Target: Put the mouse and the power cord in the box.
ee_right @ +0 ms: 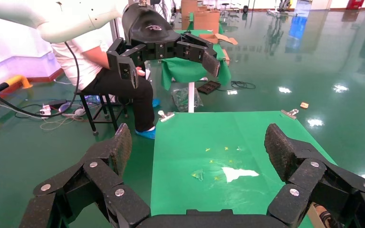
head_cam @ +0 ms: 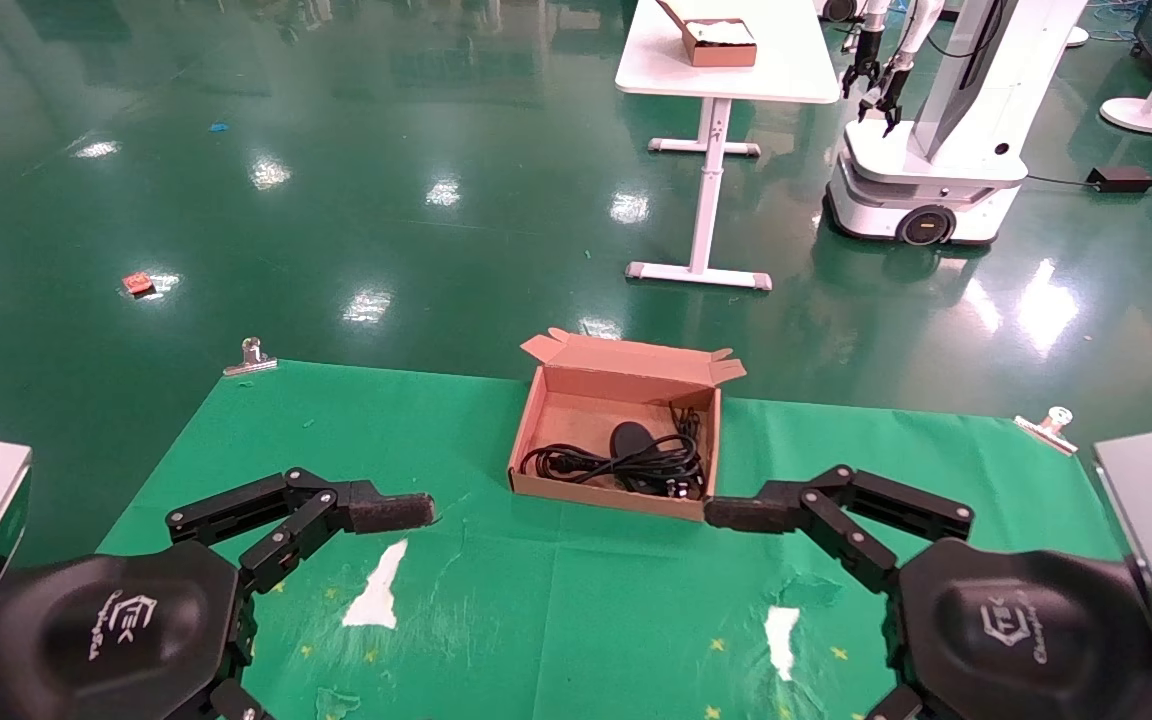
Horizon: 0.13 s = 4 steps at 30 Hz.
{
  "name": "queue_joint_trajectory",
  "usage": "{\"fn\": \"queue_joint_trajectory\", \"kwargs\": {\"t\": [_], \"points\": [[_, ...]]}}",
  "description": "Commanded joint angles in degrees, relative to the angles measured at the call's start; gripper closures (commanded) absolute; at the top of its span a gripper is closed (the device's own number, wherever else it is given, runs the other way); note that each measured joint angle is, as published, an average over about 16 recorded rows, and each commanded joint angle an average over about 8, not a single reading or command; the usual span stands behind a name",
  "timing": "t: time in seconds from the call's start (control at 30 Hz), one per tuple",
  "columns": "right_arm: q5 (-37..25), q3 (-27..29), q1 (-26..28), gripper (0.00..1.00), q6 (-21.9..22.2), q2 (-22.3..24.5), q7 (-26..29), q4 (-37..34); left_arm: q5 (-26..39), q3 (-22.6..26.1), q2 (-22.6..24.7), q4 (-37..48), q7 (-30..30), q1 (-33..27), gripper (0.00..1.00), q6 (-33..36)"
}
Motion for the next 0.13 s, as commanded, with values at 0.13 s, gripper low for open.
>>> {"fn": "queue_joint_trajectory", "kwargs": {"t": [0.13], "points": [[0.0, 0.0, 0.0, 0.00, 0.0, 0.0, 0.0, 0.0, 0.0, 0.0, 0.0, 0.0, 0.0, 0.0, 0.00, 0.0]]}}
